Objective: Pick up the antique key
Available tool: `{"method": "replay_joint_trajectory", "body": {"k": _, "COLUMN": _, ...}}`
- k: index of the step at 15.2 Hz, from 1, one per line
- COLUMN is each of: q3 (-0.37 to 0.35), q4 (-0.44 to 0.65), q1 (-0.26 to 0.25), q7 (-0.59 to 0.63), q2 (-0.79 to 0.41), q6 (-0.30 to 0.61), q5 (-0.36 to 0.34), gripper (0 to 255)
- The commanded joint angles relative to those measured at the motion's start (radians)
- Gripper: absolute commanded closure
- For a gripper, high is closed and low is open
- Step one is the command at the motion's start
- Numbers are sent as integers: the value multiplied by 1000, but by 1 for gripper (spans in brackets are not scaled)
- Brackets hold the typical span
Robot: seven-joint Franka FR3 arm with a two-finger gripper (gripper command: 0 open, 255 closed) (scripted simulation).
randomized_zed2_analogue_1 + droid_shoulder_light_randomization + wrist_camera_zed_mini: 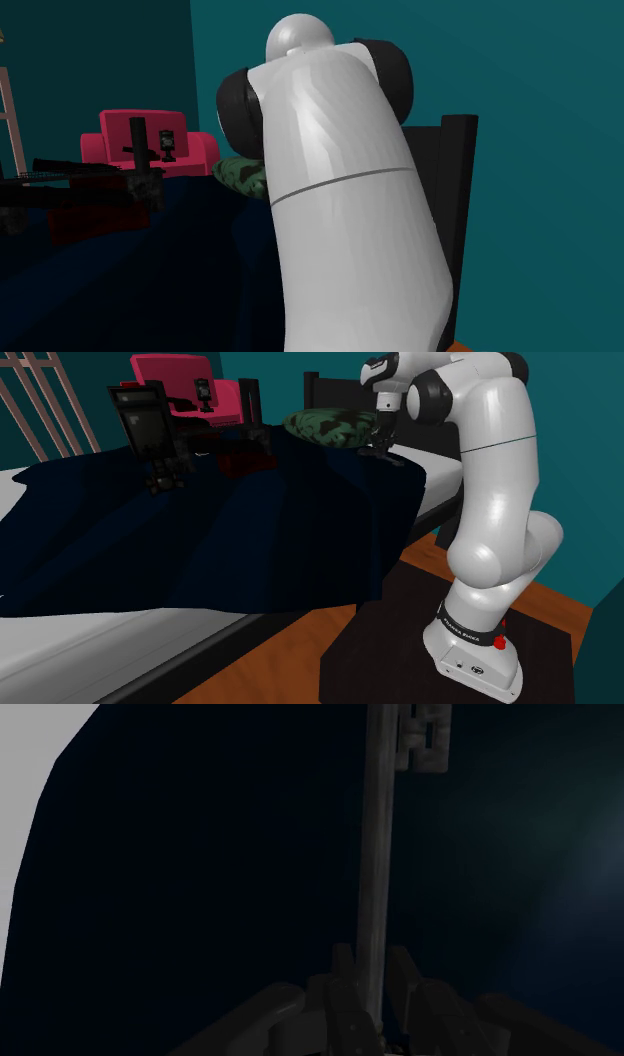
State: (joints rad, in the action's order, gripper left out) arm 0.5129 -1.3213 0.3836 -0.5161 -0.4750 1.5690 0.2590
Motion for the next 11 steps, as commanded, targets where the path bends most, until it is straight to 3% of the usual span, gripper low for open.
{"method": "replay_joint_trajectory", "body": {"k": 1, "q3": 1, "q4": 29, "q1": 6, "q7": 0, "q2": 0, "q6": -29, "q5": -1, "gripper": 255}}
{"method": "replay_joint_trajectory", "body": {"k": 11, "q3": 1, "q4": 173, "q1": 33, "q7": 9, "q2": -20, "q6": -151, "q5": 7, "gripper": 255}}
